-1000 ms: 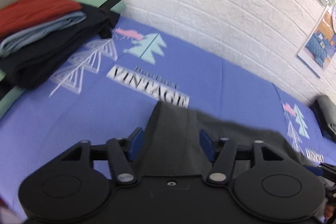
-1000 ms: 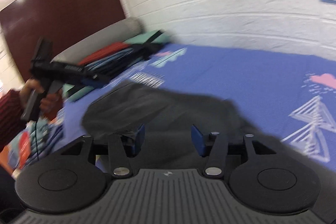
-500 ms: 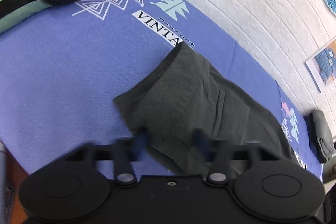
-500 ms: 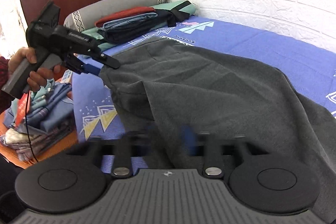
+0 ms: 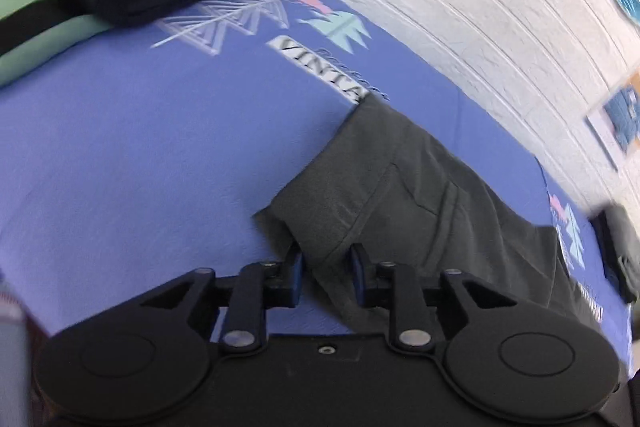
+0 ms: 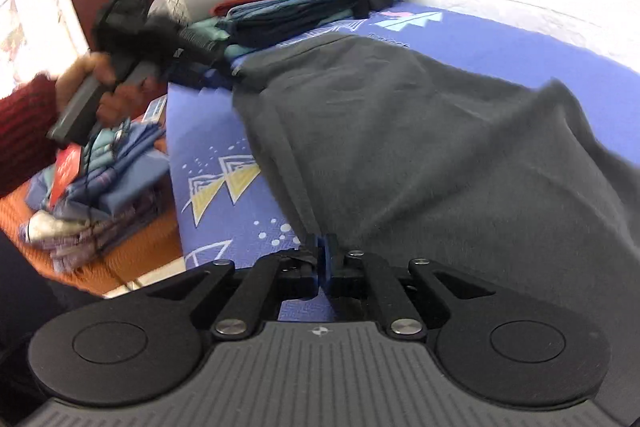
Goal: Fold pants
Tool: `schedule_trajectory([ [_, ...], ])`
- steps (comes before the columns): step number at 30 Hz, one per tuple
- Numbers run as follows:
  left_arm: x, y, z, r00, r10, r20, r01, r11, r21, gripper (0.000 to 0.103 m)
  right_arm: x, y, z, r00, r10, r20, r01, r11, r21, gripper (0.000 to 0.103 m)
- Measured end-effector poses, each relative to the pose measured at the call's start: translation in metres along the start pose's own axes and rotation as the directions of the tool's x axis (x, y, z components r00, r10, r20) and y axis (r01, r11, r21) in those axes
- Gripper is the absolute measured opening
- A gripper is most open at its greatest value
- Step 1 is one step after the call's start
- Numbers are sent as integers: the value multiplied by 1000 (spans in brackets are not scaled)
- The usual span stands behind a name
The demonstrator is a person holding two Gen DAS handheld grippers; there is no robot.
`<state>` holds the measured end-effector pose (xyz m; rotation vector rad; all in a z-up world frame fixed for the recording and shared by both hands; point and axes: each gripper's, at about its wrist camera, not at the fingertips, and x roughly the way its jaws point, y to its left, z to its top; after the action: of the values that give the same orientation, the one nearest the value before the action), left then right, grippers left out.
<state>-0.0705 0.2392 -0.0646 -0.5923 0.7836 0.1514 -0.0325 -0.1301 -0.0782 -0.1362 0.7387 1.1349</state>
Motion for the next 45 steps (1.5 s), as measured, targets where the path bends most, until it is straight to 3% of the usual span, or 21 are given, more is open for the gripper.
schedule_trajectory([
  [1,-6,1,2,1000,2,7,-2,1000,-7,16,-3,-1,2,1000,4,0,-4,1000,6,14],
  [3,-21,-7,8,999,24,45,-25,1000,8,17,-13,-1,5,999,-17,28,16,1000,8,32],
  [6,-44,-29,16,994,2,113,-10,997,72,34,-39,-3,3,988,-85,126,80,996,44,41],
  [9,-46,-56,13,992,-58,114,42,989,140,36,-72,-14,-12,955,-189,228,151,973,173,45],
  [11,-35,-73,7,993,-80,87,63,980,187,36,-98,-20,-31,917,-303,259,233,934,270,48],
  [14,-13,-98,-5,995,-93,39,80,964,253,35,-141,-25,-70,828,-504,246,379,827,416,57],
  [18,13,-126,-23,992,-117,-39,123,936,329,25,-201,-25,-125,682,-718,139,508,602,616,63],
  [20,24,-141,-29,990,-122,-69,139,920,367,21,-225,-23,-148,609,-789,83,543,490,682,66],
  [22,31,-155,-34,988,-127,-91,153,901,406,8,-243,-24,-169,524,-851,15,560,358,747,76],
  [24,40,-169,-39,983,-141,-119,179,885,431,7,-258,-28,-184,463,-885,-42,564,258,784,97],
  [25,44,-175,-41,980,-150,-133,194,878,438,7,-263,-32,-190,446,-894,-42,552,237,800,97],
  [27,53,-190,-44,973,-164,-160,220,861,458,0,-270,-42,-197,434,-900,-35,507,211,836,97],
  [29,61,-206,-47,970,-172,-172,236,839,491,0,-281,-58,-204,435,-900,-15,439,197,877,97],
  [34,91,-245,-56,961,-176,-211,267,783,561,0,-283,-89,-202,441,-898,4,326,164,931,87],
  [35,98,-252,-55,961,-175,-212,267,779,568,0,-284,-94,-202,434,-901,3,308,151,939,80],
  [36,106,-258,-54,962,-173,-210,264,780,567,0,-286,-96,-201,430,-903,4,293,144,945,66],
  [39,126,-273,-51,967,-167,-191,248,786,567,0,-287,-106,-202,435,-900,18,221,126,967,62],
  [41,139,-282,-50,976,-155,-151,215,775,595,0,-285,-110,-201,431,-902,15,230,126,965,59],
  [43,155,-284,-47,988,-118,-104,157,778,608,0,-286,-109,-199,425,-905,11,237,123,964,34],
  [44,160,-283,-44,987,-114,-110,157,796,584,0,-288,-106,-197,419,-908,22,241,134,961,21],
  [45,161,-279,-39,985,-123,-124,171,825,538,0,-289,-104,-193,405,-914,32,256,147,955,16],
])
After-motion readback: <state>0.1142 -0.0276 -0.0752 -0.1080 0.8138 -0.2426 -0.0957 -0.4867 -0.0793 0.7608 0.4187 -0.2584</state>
